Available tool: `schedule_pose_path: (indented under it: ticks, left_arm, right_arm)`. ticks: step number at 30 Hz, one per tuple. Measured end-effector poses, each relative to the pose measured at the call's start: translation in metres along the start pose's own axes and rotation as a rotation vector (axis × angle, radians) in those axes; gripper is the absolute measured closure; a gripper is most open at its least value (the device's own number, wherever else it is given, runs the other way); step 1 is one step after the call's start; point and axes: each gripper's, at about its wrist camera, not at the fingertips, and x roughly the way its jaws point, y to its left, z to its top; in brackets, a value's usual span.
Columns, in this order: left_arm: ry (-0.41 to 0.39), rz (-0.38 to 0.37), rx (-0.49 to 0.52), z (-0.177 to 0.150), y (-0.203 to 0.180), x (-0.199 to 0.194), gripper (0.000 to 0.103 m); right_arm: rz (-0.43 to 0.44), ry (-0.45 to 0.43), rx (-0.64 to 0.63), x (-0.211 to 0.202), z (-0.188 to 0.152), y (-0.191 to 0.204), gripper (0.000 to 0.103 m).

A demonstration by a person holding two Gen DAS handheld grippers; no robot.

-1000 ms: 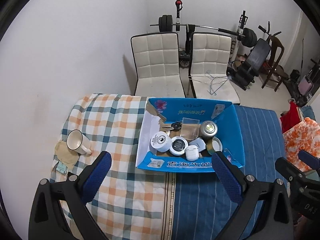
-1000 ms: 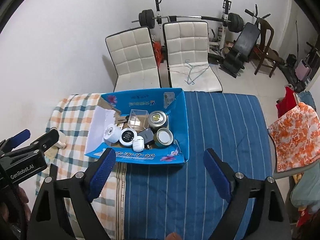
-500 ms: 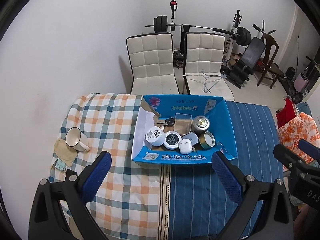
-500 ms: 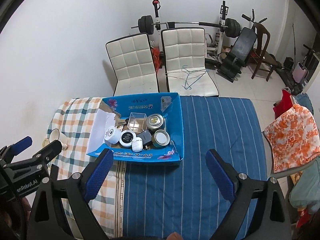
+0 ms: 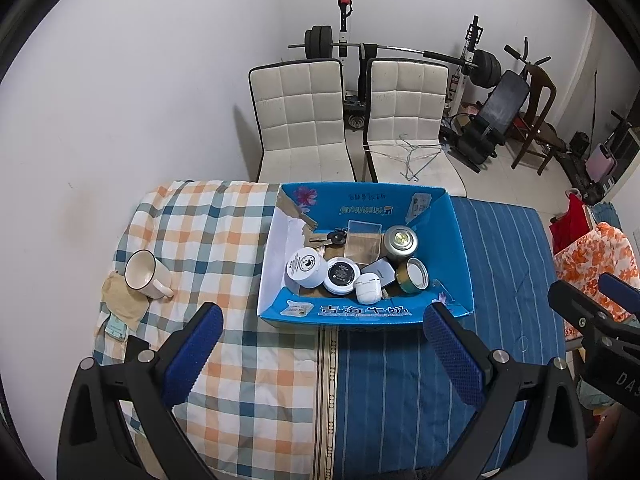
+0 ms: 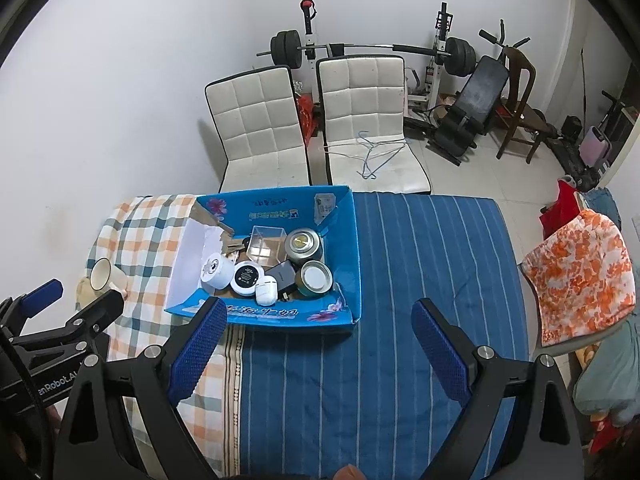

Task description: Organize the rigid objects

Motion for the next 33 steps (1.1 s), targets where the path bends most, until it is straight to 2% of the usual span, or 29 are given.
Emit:
schedule_pose_path:
  ticks: [15, 33]
  left_arm:
    - [0.024, 0.001, 0.001, -0.001, 0.0, 0.012, 0.0]
    - [0.01, -0.002, -0.009, -0.001, 0.001, 0.013, 0.0]
  right_arm:
    - [-0.026, 0.034, -0.003, 0.018, -0.004, 0.001, 0.007]
    - [-0.052, 0.004, -0.005, 0.009, -0.004, 0.001, 0.007]
